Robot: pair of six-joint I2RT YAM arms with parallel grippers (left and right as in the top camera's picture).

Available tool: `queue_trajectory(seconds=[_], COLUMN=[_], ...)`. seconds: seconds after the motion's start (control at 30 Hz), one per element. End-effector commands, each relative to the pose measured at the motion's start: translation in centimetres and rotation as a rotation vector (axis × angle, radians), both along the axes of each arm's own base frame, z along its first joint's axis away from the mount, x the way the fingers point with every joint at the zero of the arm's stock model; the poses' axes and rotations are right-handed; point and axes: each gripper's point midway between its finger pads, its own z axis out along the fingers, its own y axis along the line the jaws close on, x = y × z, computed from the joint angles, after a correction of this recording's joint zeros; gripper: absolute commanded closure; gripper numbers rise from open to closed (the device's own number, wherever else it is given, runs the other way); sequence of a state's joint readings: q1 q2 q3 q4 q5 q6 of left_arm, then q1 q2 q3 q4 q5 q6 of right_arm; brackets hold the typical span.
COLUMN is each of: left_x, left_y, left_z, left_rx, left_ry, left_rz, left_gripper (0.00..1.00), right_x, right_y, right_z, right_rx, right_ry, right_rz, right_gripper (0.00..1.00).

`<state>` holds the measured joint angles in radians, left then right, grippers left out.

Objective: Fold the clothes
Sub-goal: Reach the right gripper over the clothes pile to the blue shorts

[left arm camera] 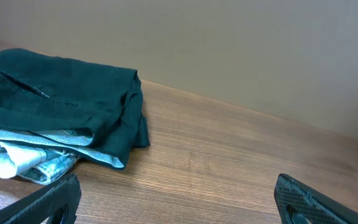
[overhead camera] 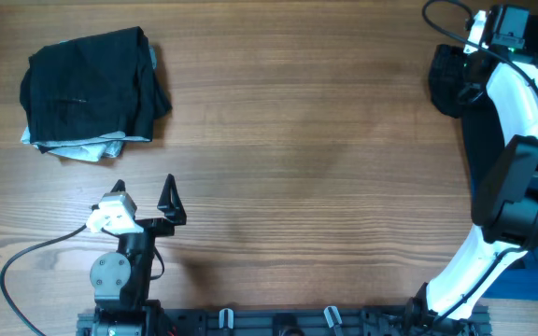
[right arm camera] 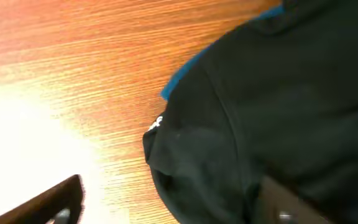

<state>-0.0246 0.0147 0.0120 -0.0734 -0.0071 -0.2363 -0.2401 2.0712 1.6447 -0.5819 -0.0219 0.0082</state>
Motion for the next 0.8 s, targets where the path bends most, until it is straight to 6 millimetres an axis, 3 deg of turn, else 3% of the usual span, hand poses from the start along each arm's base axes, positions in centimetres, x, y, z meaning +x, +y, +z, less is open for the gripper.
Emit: queue_trajectory(seconds=[0.0,0.07,0.13,0.33,0.43,0.67,0.77], left_x=[0.0,0.0,0.0,0.0,0.0,0.0,0.0], left_y=[0.1,0.1,0.1,0.1,0.1,0.1,0.1], left_z=[-0.1,-0.1,-0.1,-0.1,-0.1,-0.1,-0.1], left_rx=[0.024,0.024,0.024,0.024,0.024,0.024,0.024], left_ry=[-0.004,-0.004,-0.004,-0.004,-0.004,-0.004,-0.004], left_rz=[0.004,0.004,0.004,0.004,0.004,0.004,0.004], left_gripper=[0.0,0.0,0.0,0.0,0.0,0.0,0.0], right_x=[-0.2,-0.7,-0.8,-1.2,-1.6,-2.2,-2.5], right_y=[-2.1,-5.8,-7.1,-10.3,-11.3,-13.2,-14.9], right_z=[-0.3,0.8,1.5,2.8,2.4,-0.6,-0.4], right_rx=[-0.074,-0.268,-0.347,-0.424,-0.435,-0.522,-0.609], right_ry=[0.018,0.024,0.024,-0.006,-0.001,0.075,0.089], right_rz=[-0.108,-0.222,-0.235,-0.328,-0.365,-0.397,-0.423], right_gripper=[0.16,0.13,0.04,0.09,0.14,0.1,0.1])
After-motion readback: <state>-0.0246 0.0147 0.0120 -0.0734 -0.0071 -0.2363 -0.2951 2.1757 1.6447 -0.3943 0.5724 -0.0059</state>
